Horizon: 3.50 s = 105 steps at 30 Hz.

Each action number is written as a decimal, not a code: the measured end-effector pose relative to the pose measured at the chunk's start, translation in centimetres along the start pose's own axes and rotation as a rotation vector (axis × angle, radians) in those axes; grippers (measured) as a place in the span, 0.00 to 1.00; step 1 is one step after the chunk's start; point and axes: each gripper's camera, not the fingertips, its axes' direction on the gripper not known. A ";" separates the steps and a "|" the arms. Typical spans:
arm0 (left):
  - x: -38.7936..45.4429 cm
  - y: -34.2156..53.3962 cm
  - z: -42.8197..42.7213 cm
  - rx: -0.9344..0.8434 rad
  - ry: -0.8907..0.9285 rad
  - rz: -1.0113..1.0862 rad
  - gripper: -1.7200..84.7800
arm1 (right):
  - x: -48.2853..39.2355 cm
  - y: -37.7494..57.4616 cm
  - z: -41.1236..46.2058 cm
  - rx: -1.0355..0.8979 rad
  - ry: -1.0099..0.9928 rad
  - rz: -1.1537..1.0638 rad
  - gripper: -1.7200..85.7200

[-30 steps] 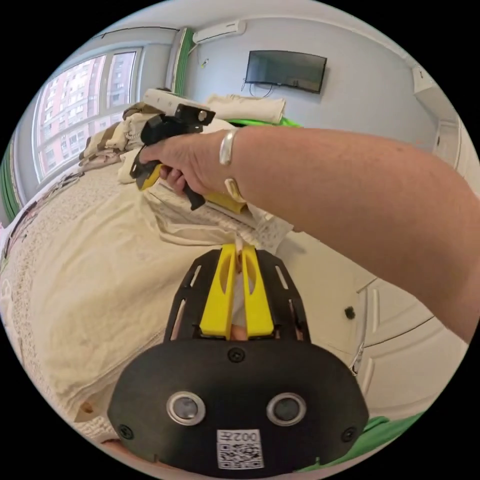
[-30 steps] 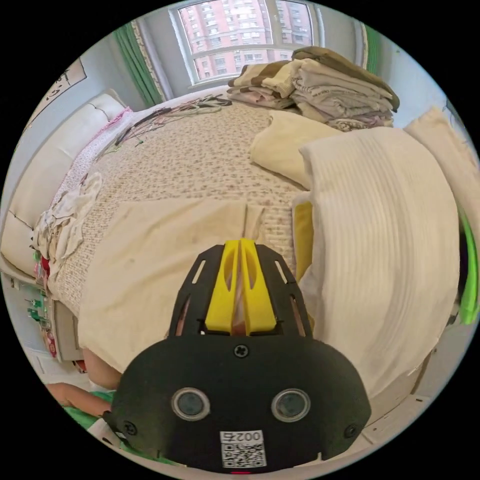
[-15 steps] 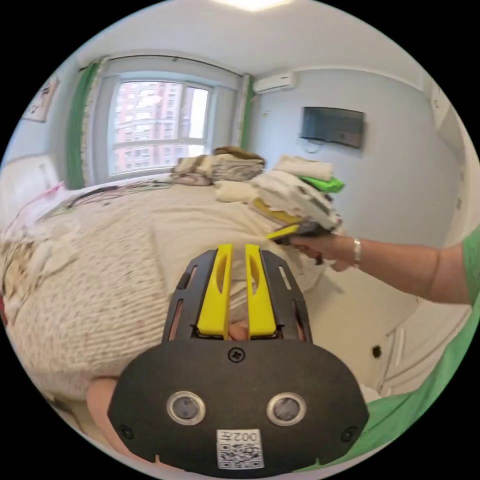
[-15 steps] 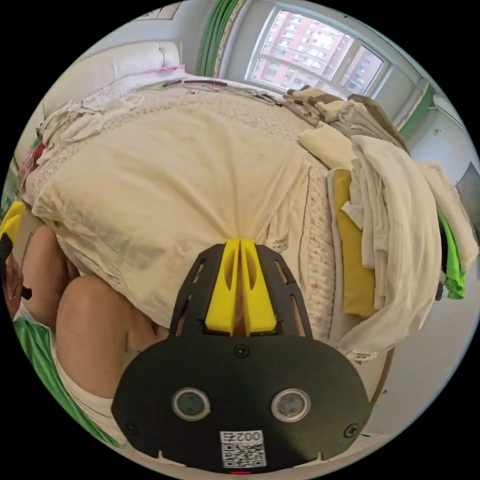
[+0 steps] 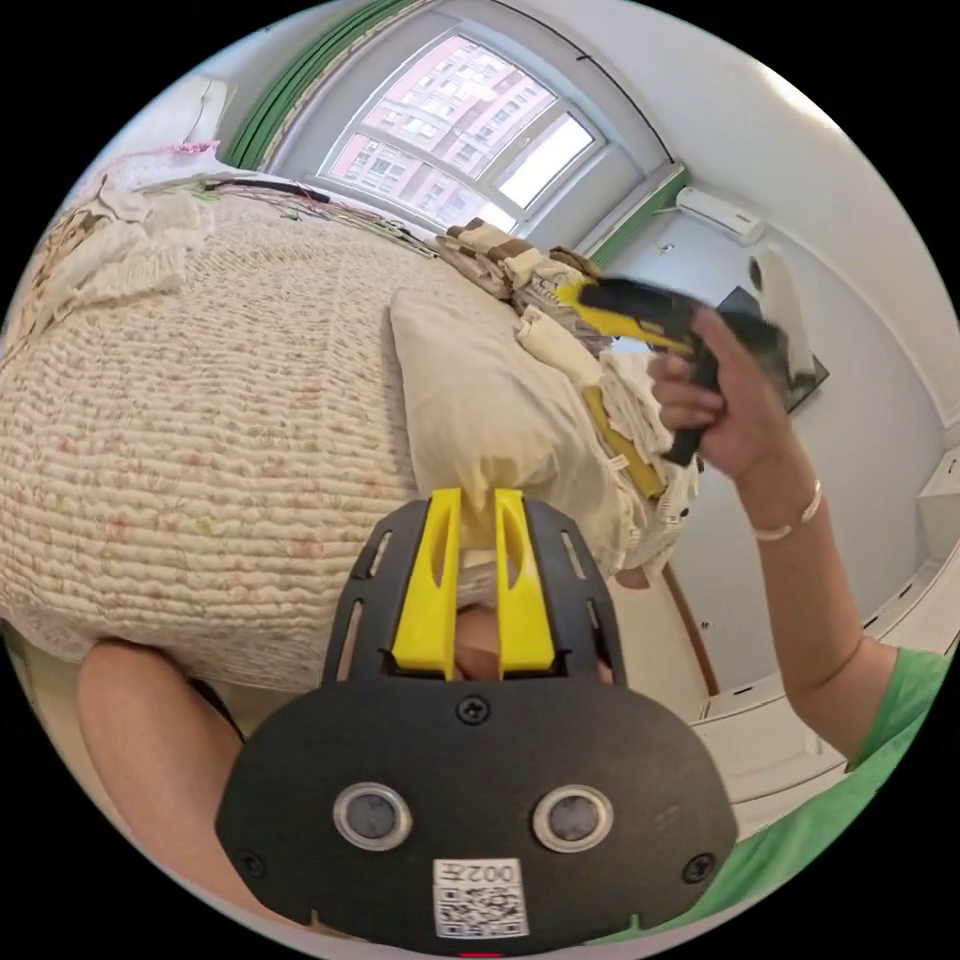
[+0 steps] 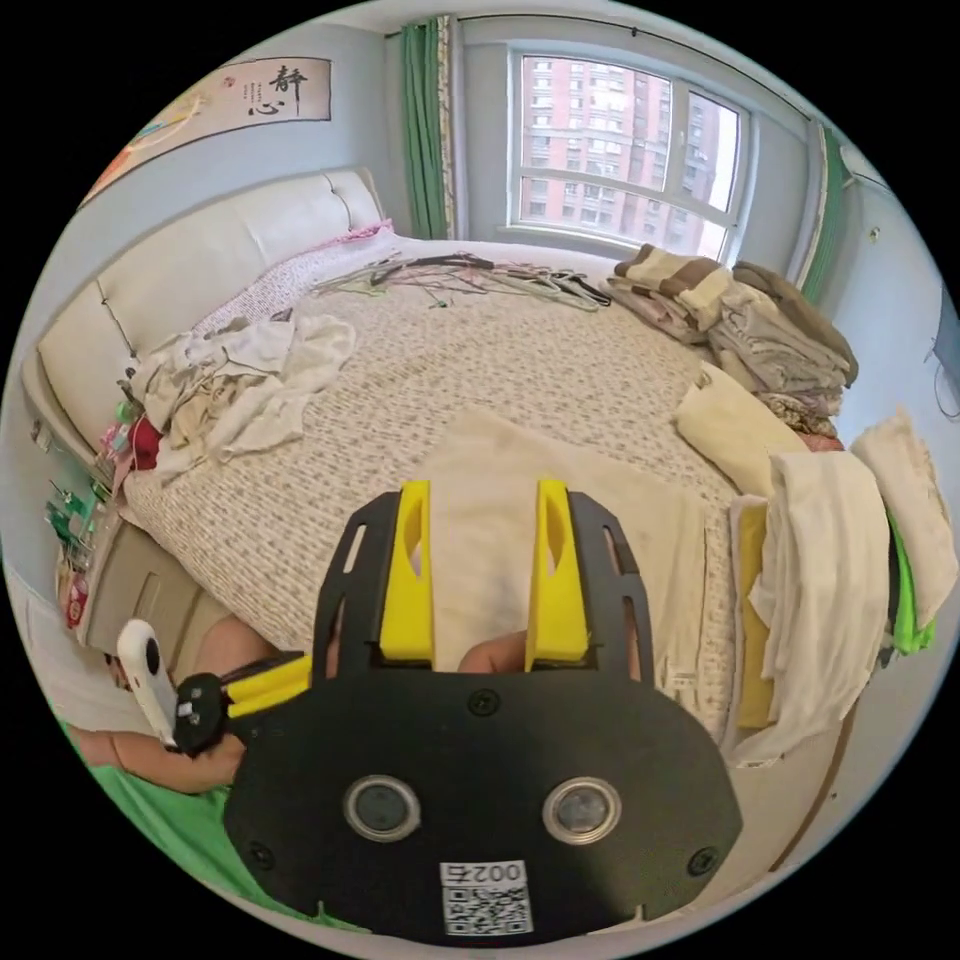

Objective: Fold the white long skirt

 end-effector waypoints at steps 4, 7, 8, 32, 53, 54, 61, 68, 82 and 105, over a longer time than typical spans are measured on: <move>-0.2 -1.2 0.1 -0.042 0.010 0.031 0.01 | -5.3 -6.0 6.7 -0.180 0.091 -0.049 0.20; -0.3 -1.4 -0.1 -0.049 0.002 0.055 0.01 | -8.8 -9.2 12.4 -0.279 0.328 -0.147 0.19; -0.2 -1.5 -0.4 -0.046 -0.002 0.065 0.01 | -9.4 -9.7 14.7 -0.327 0.429 -0.187 0.17; -5.7 -1.4 -16.3 0.067 -0.022 0.013 0.01 | -15.5 -16.9 12.4 -0.356 -0.012 -0.119 0.02; 1.9 1.1 -13.8 0.090 -0.072 0.161 0.01 | -21.5 -11.3 15.6 -0.504 0.282 -0.384 0.03; 1.9 1.1 -13.8 0.092 -0.061 0.158 0.01 | -19.7 -11.5 14.1 -0.478 0.188 -0.328 0.02; 8.8 0.8 -12.9 0.109 -0.068 0.343 0.01 | -3.0 -9.1 6.9 -0.312 -0.421 0.012 0.02; 19.7 0.8 -3.6 -0.055 -0.009 0.563 0.01 | 13.7 0.0 1.2 -0.190 -0.462 0.162 0.04; 25.2 7.4 2.7 0.044 -0.016 0.724 0.01 | 14.6 23.0 -12.0 0.190 -0.207 0.001 0.01; 16.7 5.2 2.3 0.196 -0.393 0.587 0.01 | 6.3 45.5 -17.0 0.409 0.172 0.126 0.02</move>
